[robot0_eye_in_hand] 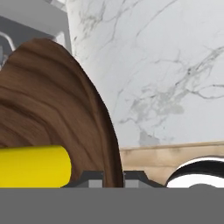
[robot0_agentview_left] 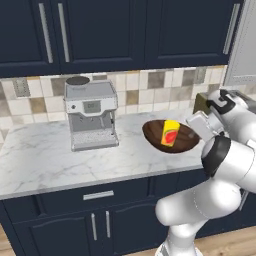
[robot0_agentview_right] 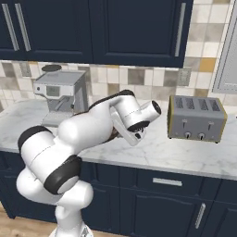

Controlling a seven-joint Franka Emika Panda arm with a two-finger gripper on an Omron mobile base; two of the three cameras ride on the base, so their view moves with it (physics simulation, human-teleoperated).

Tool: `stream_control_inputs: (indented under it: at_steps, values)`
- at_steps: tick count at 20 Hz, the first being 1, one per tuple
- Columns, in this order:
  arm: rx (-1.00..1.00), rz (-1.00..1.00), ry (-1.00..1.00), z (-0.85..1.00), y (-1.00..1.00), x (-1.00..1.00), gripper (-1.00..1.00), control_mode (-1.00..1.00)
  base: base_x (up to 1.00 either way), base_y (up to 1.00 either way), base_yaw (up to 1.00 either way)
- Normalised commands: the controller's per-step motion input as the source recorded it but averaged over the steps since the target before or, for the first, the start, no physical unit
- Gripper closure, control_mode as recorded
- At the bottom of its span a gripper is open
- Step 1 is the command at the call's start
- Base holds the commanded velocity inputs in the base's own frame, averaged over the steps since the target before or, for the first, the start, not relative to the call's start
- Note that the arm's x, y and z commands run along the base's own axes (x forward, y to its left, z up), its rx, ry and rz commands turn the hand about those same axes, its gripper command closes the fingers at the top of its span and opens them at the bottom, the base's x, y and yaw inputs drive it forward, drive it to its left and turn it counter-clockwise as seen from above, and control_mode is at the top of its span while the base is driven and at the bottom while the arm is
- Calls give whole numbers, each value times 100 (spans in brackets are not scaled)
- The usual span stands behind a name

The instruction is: Place the cup inside the bowl on the dining table and move the bowl to any counter.

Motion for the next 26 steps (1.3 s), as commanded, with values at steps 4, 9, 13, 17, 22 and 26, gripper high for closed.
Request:
stream_control_inputs:
  at_steps: [4, 9, 13, 17, 22, 26]
  values:
    - [0, 0, 0, -12, 0, 15, 100, -100, 0, 0, 0]
    - [-1, 0, 0, -5, 1, 39, 100, -100, 0, 0, 0]
    - [-10, 0, 0, -2, 3, 56, 100, -100, 0, 0, 0]
    - [-10, 0, 0, -4, 0, 43, 100, -100, 0, 0, 0]
    - [-2, 0, -1, -11, 0, 11, 100, -100, 0, 0, 0]
    - [0, 0, -3, -25, 0, 4, 100, -100, 0, 0, 0]
